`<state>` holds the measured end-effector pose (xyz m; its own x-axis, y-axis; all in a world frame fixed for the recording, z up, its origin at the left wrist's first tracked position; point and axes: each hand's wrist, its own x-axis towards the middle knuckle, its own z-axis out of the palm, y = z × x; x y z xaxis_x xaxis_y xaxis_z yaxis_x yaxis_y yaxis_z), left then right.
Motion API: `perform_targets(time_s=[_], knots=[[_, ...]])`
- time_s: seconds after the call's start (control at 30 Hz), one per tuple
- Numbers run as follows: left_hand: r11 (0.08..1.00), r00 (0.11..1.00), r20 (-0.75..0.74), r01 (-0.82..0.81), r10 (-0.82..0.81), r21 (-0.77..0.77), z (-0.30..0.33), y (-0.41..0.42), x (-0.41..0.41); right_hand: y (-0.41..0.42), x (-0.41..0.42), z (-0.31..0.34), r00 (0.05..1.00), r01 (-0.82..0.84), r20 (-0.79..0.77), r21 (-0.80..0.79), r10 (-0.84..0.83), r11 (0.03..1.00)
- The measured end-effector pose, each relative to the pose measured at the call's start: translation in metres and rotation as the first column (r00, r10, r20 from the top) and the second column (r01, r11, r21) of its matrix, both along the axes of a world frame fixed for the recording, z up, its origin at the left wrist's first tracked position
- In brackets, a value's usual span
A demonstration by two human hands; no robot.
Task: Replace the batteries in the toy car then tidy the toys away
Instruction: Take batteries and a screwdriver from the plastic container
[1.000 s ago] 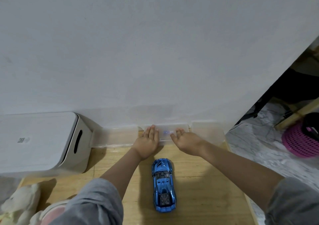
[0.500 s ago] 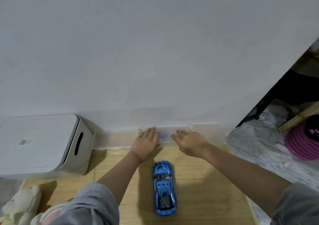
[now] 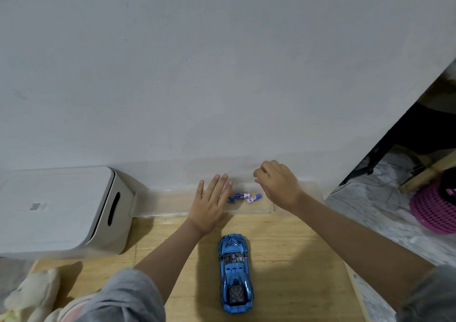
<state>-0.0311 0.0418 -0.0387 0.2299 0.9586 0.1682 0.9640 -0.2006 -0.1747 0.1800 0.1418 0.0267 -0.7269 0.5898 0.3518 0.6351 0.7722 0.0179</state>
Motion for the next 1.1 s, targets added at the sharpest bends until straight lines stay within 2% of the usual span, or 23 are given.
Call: perform_targets(time_s=[0.27,0.33,0.4,0.5,0.57,0.7,0.8,0.97,1.1], knots=[[0.998,0.998,0.028,-0.064,0.064,-0.017,0.006,0.006,-0.006,-0.011,-0.005,-0.027,0.975,0.075,-0.205,-0.054,-0.085,0.996],[0.998,0.998,0.03,-0.06,0.061,-0.012,0.004,0.007,-0.007,-0.026,-0.003,-0.045,0.986,0.02,-0.167,-0.038,-0.027,0.999],[0.999,0.998,0.028,-0.05,0.05,-0.005,0.002,0.009,-0.009,-0.035,-0.005,-0.056,0.997,-0.026,-0.082,-0.131,0.015,0.991],[0.999,0.999,0.02,-0.044,0.044,0.004,0.001,0.011,-0.011,-0.038,-0.016,-0.062,0.989,0.125,0.124,-0.399,-0.082,0.908],[0.999,0.999,0.013,-0.039,0.039,0.011,-0.001,0.011,-0.012,-0.037,-0.024,-0.062,0.969,0.233,0.197,-0.51,-0.151,0.828],[0.999,1.0,0.009,-0.029,0.028,0.034,-0.002,0.012,-0.013,-0.039,-0.036,-0.064,0.956,0.291,0.198,-0.562,-0.216,0.774],[0.999,1.0,-0.002,-0.009,0.009,0.046,-0.003,0.013,-0.015,-0.041,-0.042,-0.067,0.954,0.299,0.194,-0.651,-0.228,0.698],[0.998,1.0,-0.001,0.009,-0.009,0.066,-0.007,0.015,-0.017,-0.037,-0.046,-0.067,0.962,0.267,0.229,-0.69,-0.146,0.673],[0.998,1.0,-0.007,0.01,-0.01,0.067,-0.009,0.017,-0.018,-0.033,-0.049,-0.065,0.978,0.192,0.202,-0.766,-0.054,0.614]])
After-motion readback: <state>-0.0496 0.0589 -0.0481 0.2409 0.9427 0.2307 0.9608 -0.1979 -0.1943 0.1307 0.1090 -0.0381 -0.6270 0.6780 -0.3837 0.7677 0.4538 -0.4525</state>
